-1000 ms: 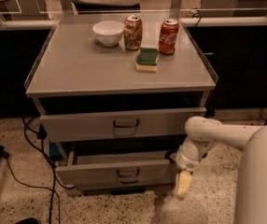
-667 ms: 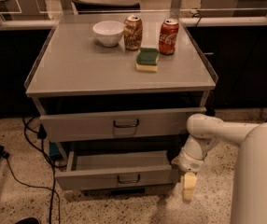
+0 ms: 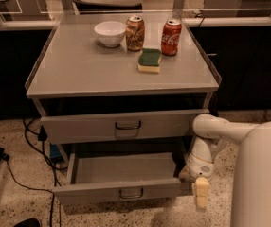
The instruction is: Open middle drawer
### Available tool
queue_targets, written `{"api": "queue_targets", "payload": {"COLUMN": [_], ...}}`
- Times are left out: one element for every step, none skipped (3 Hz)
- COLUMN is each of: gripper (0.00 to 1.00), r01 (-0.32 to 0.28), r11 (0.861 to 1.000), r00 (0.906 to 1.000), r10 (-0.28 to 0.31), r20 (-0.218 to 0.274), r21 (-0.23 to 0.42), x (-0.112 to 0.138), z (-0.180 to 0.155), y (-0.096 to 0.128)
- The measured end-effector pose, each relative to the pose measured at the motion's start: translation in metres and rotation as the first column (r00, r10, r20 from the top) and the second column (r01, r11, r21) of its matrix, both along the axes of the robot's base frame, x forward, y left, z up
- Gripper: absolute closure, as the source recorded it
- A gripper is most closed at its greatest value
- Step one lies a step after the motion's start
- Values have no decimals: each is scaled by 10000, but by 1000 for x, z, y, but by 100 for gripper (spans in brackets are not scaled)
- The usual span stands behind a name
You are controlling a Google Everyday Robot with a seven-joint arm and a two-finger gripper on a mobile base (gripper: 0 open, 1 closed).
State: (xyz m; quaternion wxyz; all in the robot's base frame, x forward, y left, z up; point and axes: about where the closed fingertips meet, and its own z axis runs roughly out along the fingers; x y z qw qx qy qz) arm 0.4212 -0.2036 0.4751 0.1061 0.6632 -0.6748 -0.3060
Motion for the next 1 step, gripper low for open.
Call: {"api": "queue_targets", "payload": {"gripper": [0], "r01": [-43], "r11": [10000], "r00": [9999], "r10": [43], "r20": [-120], "r21": [-1], "x": [-3], "z": [1], "y": [-1]}}
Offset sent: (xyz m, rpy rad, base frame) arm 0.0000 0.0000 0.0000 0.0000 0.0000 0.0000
